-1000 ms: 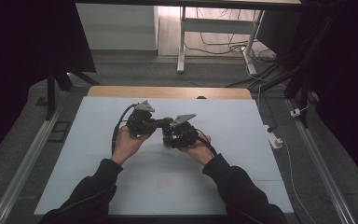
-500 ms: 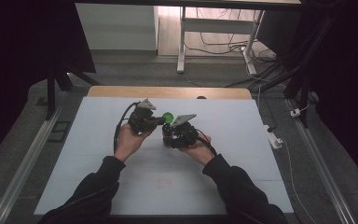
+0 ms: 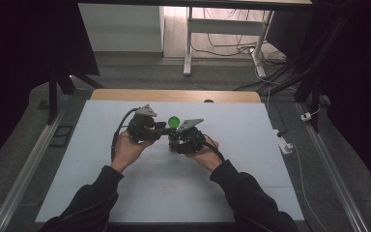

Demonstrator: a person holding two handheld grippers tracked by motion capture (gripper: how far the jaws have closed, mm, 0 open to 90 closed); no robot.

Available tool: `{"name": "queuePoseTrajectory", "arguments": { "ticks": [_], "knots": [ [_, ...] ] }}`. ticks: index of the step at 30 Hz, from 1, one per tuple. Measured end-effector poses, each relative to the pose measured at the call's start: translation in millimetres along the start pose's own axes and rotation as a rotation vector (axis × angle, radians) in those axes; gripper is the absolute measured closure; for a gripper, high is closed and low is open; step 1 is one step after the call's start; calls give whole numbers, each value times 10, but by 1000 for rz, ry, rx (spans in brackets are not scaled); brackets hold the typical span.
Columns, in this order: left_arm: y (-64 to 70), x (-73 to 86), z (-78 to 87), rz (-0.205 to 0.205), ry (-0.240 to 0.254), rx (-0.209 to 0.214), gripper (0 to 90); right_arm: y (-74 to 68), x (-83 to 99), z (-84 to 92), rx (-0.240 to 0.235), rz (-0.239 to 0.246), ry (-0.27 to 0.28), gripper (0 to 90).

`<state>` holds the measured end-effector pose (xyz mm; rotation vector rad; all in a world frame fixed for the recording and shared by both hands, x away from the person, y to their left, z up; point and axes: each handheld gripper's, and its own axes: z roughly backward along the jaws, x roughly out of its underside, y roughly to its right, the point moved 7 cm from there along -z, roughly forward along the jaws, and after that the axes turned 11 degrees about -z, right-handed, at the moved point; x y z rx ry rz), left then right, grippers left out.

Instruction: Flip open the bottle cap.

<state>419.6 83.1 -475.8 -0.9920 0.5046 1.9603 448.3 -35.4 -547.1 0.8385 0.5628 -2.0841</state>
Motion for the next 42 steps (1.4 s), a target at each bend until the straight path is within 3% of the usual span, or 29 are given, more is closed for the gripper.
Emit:
{"name": "queuePoseTrajectory", "arguments": {
  "ticks": [12,16,22,27,32,42],
  "knots": [
    [91,155,132,19,-18,15,360,-3,34,93,-11,-52,-7,348],
    [117,222,169,31,-28,20,229,-35,41,138,-20,-72,-4,290],
    [181,323,242,20,-60,3,150,-58,67,239,-20,-97,-5,230],
    [233,388,335,41,-48,17,91,-110,108,318,-38,-111,-23,164],
    [286,462,427,61,-35,28,53,-176,135,424,-47,-116,-9,137],
    [391,611,594,68,-14,18,0,-288,237,677,-74,-138,-2,65]
  ]
}}
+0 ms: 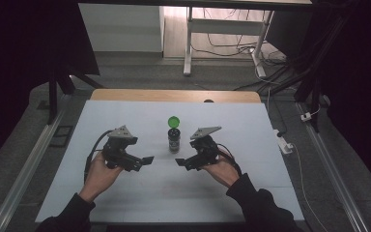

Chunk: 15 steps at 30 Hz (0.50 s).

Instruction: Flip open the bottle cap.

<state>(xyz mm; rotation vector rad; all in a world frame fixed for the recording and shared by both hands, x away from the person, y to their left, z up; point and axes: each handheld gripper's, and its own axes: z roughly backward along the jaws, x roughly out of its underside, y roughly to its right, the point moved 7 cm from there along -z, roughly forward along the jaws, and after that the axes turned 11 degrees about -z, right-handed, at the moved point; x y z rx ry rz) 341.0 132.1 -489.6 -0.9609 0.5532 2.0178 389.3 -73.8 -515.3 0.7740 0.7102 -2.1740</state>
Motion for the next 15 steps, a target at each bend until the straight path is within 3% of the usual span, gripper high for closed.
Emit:
{"name": "queuePoseTrajectory", "arguments": {
  "ticks": [6,15],
  "knots": [
    [53,102,143,25,26,6,0,-12,107,178,-13,-11,22,38],
    [126,302,346,40,15,-16,0,4,238,433,-9,-39,40,4]
  ]
}}
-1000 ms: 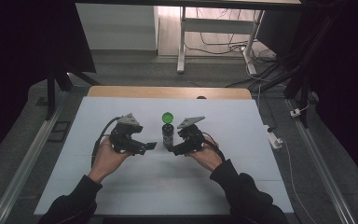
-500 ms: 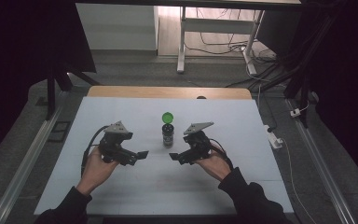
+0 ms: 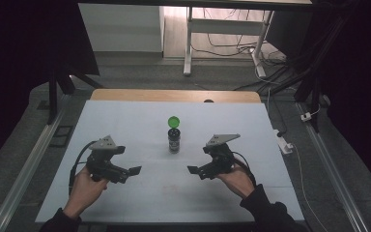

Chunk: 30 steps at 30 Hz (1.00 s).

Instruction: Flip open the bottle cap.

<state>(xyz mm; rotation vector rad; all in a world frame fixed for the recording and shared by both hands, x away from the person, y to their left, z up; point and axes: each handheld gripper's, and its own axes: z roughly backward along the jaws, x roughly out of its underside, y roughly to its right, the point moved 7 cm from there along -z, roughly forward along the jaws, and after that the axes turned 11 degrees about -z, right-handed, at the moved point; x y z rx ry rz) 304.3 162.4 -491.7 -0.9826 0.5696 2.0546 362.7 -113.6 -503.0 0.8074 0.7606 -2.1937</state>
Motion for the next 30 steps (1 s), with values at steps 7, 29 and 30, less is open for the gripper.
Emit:
{"name": "queuePoseTrajectory", "arguments": {
  "ticks": [7,29,30],
  "knots": [
    [38,145,205,9,17,-35,0,35,121,243,41,-6,22,0],
    [57,769,783,131,48,-142,0,373,629,996,241,-118,112,0],
    [54,790,797,132,46,-148,0,384,654,1024,248,-122,111,0]
  ]
}}
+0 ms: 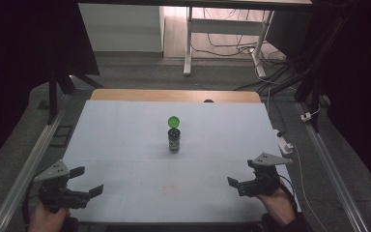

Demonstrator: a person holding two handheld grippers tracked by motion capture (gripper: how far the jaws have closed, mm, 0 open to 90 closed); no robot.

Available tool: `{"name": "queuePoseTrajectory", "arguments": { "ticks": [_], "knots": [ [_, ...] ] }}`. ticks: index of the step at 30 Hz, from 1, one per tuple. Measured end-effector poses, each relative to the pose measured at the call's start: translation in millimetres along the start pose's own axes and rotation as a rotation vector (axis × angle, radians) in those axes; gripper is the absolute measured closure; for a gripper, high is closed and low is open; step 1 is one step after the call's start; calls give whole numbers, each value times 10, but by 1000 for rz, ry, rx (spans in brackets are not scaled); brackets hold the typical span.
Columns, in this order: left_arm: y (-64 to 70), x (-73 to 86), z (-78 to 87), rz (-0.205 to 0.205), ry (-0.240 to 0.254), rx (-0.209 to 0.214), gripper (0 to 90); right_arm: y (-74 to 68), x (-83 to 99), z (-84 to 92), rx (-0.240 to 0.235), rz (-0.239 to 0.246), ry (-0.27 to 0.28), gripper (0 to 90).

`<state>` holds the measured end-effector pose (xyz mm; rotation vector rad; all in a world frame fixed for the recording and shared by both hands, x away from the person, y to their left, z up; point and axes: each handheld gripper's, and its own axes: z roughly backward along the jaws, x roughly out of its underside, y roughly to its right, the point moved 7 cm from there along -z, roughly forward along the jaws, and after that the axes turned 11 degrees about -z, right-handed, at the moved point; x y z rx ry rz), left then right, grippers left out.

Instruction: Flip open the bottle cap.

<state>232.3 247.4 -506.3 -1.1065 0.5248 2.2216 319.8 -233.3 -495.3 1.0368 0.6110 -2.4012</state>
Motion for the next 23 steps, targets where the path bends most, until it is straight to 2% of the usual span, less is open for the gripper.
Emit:
{"name": "queuePoseTrajectory", "arguments": {
  "ticks": [10,15,19,23],
  "knots": [
    [-45,181,66,16,-42,-33,0,147,177,207,50,-42,-6,0],
    [-48,276,71,6,-103,-51,0,183,267,268,67,-55,-26,0],
    [-39,305,78,7,-126,-56,0,201,293,306,76,-63,-31,0],
    [-50,298,72,19,-123,-51,0,206,302,304,77,-63,-35,0]
  ]
}}
